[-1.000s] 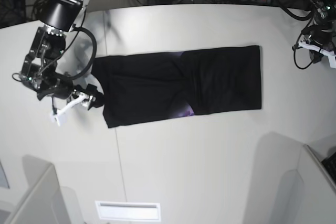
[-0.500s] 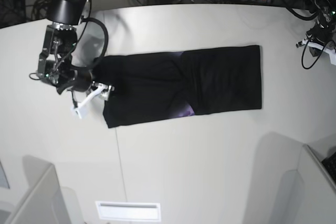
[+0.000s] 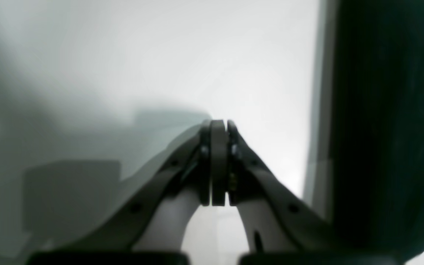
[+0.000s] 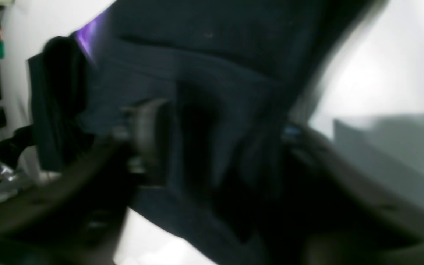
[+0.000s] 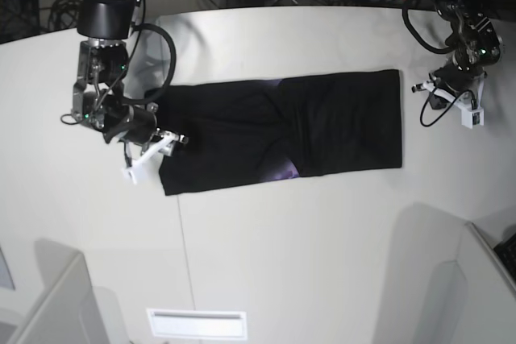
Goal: Fold the T-shirt properly
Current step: 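Release the left gripper and reposition the right gripper at the strip end, then grasp the strip end with the right gripper and lift it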
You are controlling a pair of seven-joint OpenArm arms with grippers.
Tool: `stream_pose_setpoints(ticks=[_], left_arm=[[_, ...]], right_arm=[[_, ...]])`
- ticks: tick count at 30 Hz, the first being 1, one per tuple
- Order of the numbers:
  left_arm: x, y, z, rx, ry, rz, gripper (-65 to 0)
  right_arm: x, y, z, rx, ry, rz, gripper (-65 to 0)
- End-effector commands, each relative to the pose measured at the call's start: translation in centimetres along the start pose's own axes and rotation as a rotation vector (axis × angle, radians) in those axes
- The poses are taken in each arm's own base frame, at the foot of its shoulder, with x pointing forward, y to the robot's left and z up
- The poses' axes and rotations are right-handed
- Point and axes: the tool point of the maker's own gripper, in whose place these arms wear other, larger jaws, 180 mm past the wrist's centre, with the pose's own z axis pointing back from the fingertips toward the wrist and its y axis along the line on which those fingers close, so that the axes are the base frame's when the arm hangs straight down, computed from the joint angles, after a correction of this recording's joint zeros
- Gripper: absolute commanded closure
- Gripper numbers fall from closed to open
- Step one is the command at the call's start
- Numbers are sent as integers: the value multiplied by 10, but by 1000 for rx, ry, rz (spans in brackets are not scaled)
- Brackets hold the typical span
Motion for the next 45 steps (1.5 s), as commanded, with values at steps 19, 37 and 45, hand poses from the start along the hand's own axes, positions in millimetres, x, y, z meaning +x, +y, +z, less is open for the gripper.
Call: stream_pose_setpoints(ticks=[19, 37, 45], left_arm=[[5, -72, -33, -62, 20, -208, 0], [-2, -36, -12, 18, 22, -230, 0], [-14, -6, 11, 84, 49, -271, 0]], right_arm=[[33, 48, 24, -112, -103, 242, 0], [-18, 217, 9, 147, -85, 373, 0], [-27, 270, 5, 247, -79, 407, 0]])
